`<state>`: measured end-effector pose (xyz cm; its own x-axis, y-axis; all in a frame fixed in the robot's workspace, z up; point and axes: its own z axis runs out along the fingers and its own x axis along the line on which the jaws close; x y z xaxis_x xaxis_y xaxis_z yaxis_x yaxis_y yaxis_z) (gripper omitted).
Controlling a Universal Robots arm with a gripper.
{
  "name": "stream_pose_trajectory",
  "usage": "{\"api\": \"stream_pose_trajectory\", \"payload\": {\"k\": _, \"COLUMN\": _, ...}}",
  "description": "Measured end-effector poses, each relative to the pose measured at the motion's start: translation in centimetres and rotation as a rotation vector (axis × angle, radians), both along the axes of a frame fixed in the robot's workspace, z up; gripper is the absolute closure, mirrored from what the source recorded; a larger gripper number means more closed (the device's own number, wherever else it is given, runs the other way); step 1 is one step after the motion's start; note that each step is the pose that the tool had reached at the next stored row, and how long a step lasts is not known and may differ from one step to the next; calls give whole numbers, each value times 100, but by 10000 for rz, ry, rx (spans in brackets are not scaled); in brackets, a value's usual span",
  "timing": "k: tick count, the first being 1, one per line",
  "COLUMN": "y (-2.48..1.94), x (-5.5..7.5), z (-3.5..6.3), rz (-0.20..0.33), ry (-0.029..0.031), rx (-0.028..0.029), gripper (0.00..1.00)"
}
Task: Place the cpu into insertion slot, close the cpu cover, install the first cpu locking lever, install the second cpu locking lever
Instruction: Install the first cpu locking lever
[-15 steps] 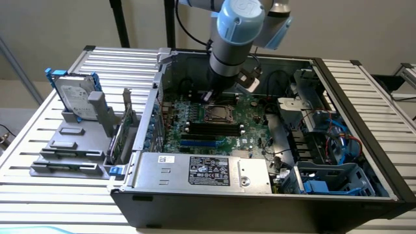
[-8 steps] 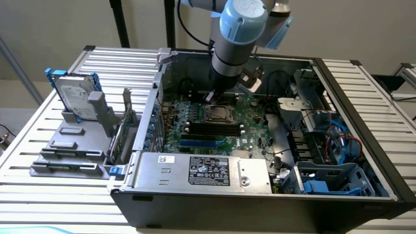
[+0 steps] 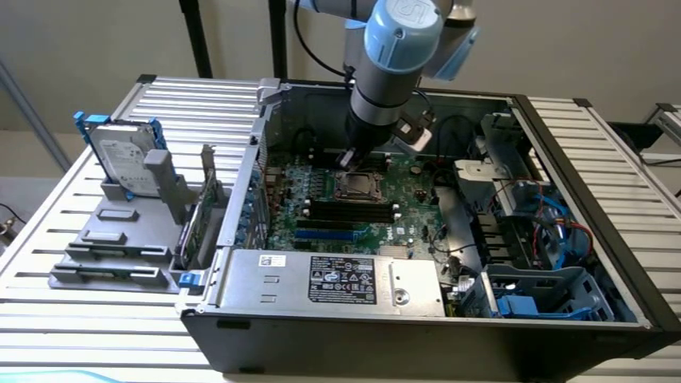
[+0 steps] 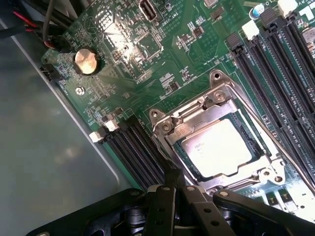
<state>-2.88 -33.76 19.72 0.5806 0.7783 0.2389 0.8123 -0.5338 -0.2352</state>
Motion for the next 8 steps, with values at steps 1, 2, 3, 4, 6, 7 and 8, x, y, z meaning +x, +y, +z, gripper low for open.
{"api": "stream_pose_trajectory", "payload": {"k": 1, "y": 1, "x": 5, "z": -1, "rz": 0, "ry": 0, "rx": -9, "gripper": 89}}
{"api": "stream_pose_trajectory", "payload": {"k": 2, "y": 3, "x": 12, "z": -3, "rz": 0, "ry": 1, "rx": -20, "gripper": 89}}
{"api": "stream_pose_trajectory", "payload": {"k": 3, "y": 4, "x": 18, "z": -4, "rz": 0, "ry": 1, "rx": -29, "gripper": 89}}
{"api": "stream_pose_trajectory", "payload": {"k": 4, "y": 5, "x": 23, "z": -5, "rz": 0, "ry": 0, "rx": -39, "gripper": 89}}
{"api": "stream_pose_trajectory", "payload": {"k": 6, "y": 8, "x": 33, "z": -7, "rz": 0, "ry": 1, "rx": -60, "gripper": 89}}
{"api": "stream_pose_trajectory", "payload": {"k": 7, "y": 9, "x": 38, "z": -8, "rz": 0, "ry": 1, "rx": -71, "gripper": 89}}
{"api": "stream_pose_trajectory", "payload": {"k": 8, "y": 11, "x": 43, "z": -9, "rz": 0, "ry": 1, "rx": -81, "gripper": 89}}
